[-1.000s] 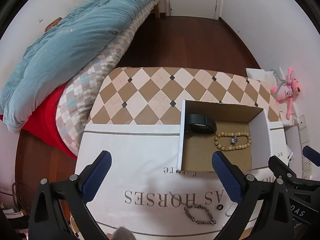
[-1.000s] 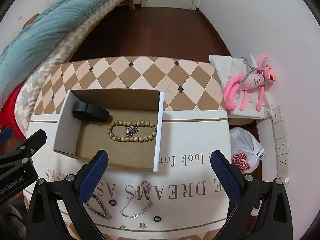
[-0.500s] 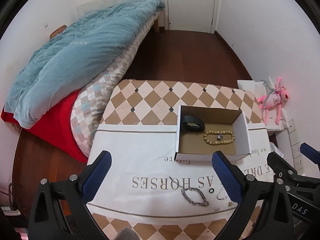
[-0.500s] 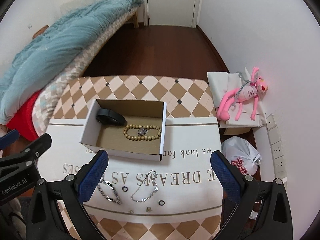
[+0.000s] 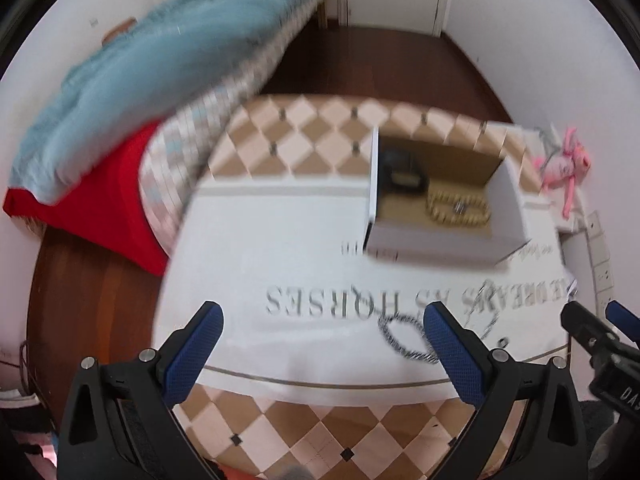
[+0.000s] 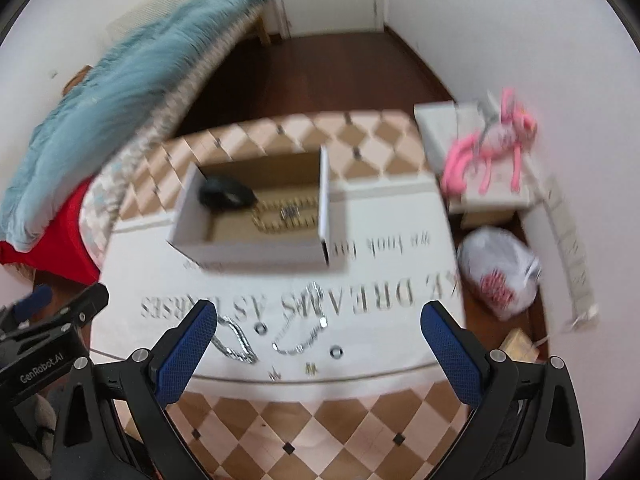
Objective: Organize jewelry
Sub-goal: 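Grasp the thick silver chain with the left tool while the right tool grasps the thin silver chain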
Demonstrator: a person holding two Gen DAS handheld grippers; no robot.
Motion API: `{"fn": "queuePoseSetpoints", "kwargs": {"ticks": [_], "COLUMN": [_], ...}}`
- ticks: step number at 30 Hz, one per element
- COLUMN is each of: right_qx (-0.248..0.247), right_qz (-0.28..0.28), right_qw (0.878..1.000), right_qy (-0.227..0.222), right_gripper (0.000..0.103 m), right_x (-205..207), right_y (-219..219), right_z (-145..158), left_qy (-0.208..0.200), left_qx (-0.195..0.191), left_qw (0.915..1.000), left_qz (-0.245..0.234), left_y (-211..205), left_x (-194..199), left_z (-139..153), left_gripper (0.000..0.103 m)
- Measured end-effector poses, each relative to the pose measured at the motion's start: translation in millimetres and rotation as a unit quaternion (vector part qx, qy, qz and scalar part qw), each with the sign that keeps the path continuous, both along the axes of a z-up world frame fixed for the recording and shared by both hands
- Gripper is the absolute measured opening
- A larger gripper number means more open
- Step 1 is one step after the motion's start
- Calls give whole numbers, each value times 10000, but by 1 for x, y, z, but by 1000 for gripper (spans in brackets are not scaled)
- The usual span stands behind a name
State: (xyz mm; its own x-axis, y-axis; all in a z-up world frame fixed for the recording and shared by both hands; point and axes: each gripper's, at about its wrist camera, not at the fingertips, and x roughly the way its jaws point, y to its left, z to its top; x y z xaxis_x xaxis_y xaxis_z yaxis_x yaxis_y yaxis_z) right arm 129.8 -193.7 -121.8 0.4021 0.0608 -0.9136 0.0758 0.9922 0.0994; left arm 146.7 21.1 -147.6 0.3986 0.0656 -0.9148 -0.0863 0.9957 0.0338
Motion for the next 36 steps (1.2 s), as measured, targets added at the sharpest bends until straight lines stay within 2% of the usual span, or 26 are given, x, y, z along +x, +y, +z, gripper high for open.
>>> {"fn": "queuePoseSetpoints", "kwargs": {"ticks": [1,2,3,4,7,10,13,17,18,20,21,22,24,28,29,30,31,32,36], "right_qx": [25,31,17,42,104,130,145,251,261,319,335,296,230,-389,-516,-537,-556,-486,-250], "right_qz": [-39,-62,-81,-105,-162,-188,-187,-175,-159,-105,-65,-18,96,284,290,281,233,177,72], "right_qw": [9999,9997,9995,9991,9980,9970,9963,9957,9956,9954,9953,9953,9949,9951,9952,9956,9958,9964,9973], "right_qy": [112,222,298,408,604,733,826,875,889,902,905,921,973,864,778,713,686,674,683], "right_gripper": [99,88,80,78,78,78,78,78,78,78,77,76,66,59,48,22,6,3,3], "right_x": [0,1,2,3,7,10,13,17,18,19,19,20,19,14,12,11,11,11,11], "right_y": [-4,-6,-7,-10,-16,-19,-20,-22,-21,-17,-14,-10,1,23,27,27,27,25,17], "right_z": [-14,-27,-35,-47,-71,-87,-99,-108,-110,-113,-115,-117,-123,-126,-124,-123,-122,-122,-120], "left_qy": [107,261,375,511,846,1028,1126,1002,968,871,834,841,859,869,864,825,798,769,660], "left_qx": [-35,-138,-250,-339,-574,-625,-540,-256,-235,-217,-208,-201,-246,-379,-399,-415,-425,-442,-586], "left_qw": [9999,9996,9990,9981,9948,9927,9919,9933,9933,9932,9928,9921,9914,9915,9918,9924,9927,9930,9927], "left_qz": [6,17,16,13,-24,-108,-240,-521,-583,-737,-832,-904,-952,-891,-858,-818,-801,-786,-820], "left_y": [0,-1,-1,-2,-8,-16,-26,-41,-45,-52,-56,-59,-59,-50,-47,-43,-38,-35,-24], "left_x": [2,4,5,8,15,21,25,25,24,22,21,20,18,14,14,12,11,8,7], "left_z": [-12,-26,-37,-50,-79,-98,-111,-112,-111,-108,-106,-105,-104,-102,-101,-97,-91,-87,-70], "left_gripper": [99,96,89,80,70,70,70,68,63,41,23,9,5,5,5,5,0,0,0]}}
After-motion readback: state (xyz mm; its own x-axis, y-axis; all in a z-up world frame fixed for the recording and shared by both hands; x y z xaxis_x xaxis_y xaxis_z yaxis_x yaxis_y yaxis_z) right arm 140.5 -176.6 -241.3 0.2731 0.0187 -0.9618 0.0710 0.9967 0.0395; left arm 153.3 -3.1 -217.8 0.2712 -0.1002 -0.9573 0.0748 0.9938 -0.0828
